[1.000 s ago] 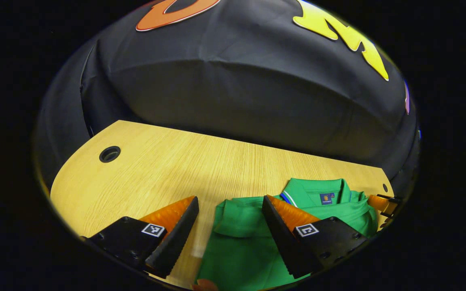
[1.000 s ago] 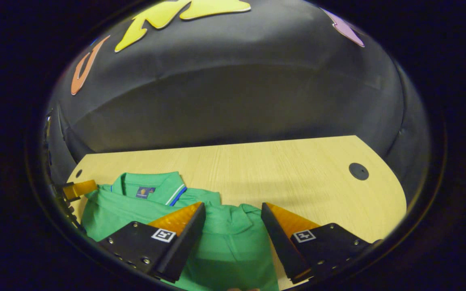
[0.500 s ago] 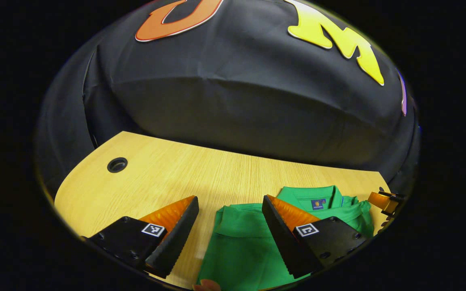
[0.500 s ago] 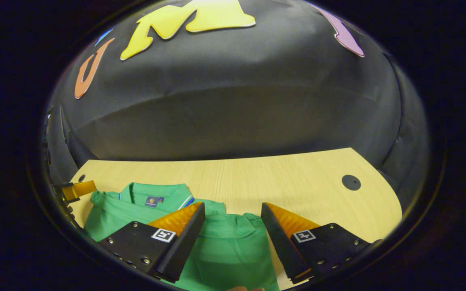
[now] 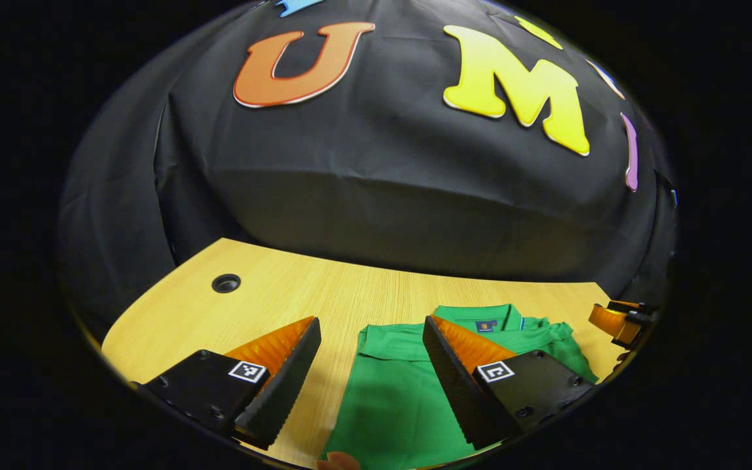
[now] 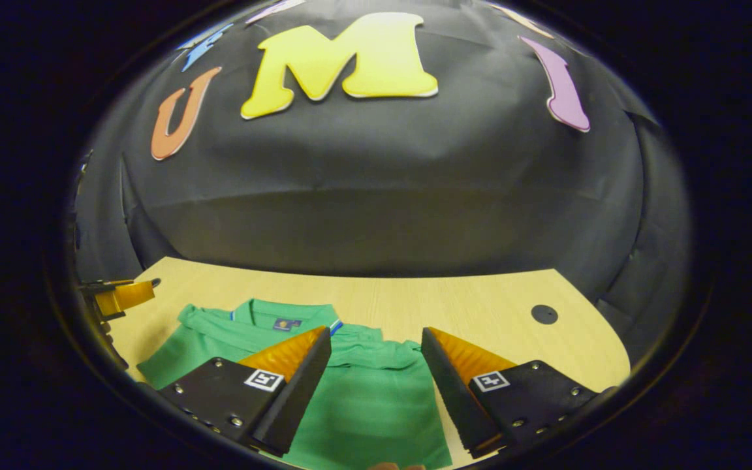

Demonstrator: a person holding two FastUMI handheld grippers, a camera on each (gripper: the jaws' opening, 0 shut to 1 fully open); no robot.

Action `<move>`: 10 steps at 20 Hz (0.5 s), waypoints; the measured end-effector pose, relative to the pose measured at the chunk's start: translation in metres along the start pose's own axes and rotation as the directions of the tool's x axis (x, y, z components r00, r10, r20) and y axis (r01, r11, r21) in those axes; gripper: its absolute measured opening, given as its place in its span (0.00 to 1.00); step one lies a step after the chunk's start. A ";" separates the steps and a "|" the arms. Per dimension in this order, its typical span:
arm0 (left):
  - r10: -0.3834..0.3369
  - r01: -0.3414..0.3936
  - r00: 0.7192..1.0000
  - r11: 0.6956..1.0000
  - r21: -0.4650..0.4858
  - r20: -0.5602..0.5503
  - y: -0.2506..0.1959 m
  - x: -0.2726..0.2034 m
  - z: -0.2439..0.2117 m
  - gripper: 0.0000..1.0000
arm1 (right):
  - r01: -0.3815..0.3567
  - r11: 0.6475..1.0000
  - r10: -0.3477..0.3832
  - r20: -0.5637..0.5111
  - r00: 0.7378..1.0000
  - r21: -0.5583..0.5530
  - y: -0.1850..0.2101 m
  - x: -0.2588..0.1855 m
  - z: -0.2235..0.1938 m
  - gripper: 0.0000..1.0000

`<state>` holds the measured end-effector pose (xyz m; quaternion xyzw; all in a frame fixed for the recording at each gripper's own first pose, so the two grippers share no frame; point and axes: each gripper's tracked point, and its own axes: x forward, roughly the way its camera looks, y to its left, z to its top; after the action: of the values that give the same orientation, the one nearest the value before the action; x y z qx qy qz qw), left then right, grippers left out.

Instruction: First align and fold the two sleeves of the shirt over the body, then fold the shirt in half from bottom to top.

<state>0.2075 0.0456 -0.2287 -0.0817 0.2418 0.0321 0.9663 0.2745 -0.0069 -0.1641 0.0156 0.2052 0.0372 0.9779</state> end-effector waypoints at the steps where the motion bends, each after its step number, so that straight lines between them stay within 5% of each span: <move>1: -0.007 0.007 1.000 1.000 0.004 0.018 -0.002 -0.013 0.006 1.00 | -0.007 1.000 0.007 0.015 1.000 -0.003 0.004 -0.012 0.003 0.89; 10: -0.056 0.049 0.983 0.998 0.043 0.177 -0.029 -0.133 0.057 0.99 | -0.063 0.996 0.073 0.155 0.985 -0.070 0.031 -0.137 0.034 0.91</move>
<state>0.1193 0.0235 -0.1121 -0.0661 0.1526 0.0090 0.9860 0.1609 0.0129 -0.0763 -0.0064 0.1254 0.0760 0.9892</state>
